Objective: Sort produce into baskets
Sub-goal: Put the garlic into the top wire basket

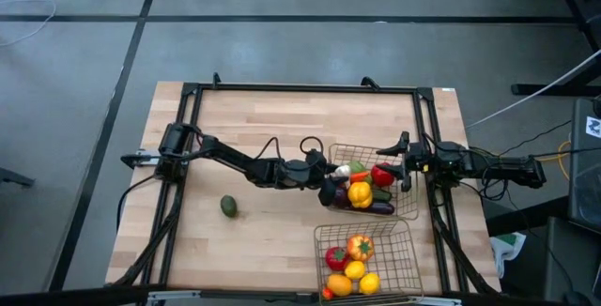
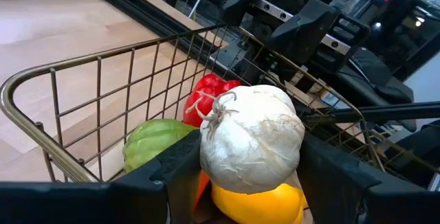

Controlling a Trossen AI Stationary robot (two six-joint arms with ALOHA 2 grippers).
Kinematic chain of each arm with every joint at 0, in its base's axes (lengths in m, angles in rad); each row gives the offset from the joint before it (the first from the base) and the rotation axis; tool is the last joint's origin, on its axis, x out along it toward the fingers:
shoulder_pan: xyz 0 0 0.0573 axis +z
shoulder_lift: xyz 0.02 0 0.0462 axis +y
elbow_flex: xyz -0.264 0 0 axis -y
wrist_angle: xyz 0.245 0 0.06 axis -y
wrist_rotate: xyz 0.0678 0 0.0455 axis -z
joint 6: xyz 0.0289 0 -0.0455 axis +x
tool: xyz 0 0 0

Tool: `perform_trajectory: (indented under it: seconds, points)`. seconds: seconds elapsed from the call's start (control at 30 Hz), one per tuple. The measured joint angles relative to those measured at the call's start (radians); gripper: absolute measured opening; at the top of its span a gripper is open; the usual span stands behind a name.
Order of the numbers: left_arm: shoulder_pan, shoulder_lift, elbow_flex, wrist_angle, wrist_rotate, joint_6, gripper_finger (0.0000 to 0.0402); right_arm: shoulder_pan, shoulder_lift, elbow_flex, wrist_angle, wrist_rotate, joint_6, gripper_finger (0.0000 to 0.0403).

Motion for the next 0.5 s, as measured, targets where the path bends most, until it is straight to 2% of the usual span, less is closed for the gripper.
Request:
perform_trajectory:
  seconds: [0.27, 0.5]
  points:
    - [0.000, 0.000, -0.001, 0.001, 0.005, 0.044, 0.0215, 0.000, 0.000, 0.000, 0.000, 0.000, 0.000, 0.0214]
    - [0.000, 0.000, -0.002, 0.003, 0.030, 0.132, 0.0269, 0.000, 0.000, 0.000, 0.001, 0.000, 0.000, 0.0214]
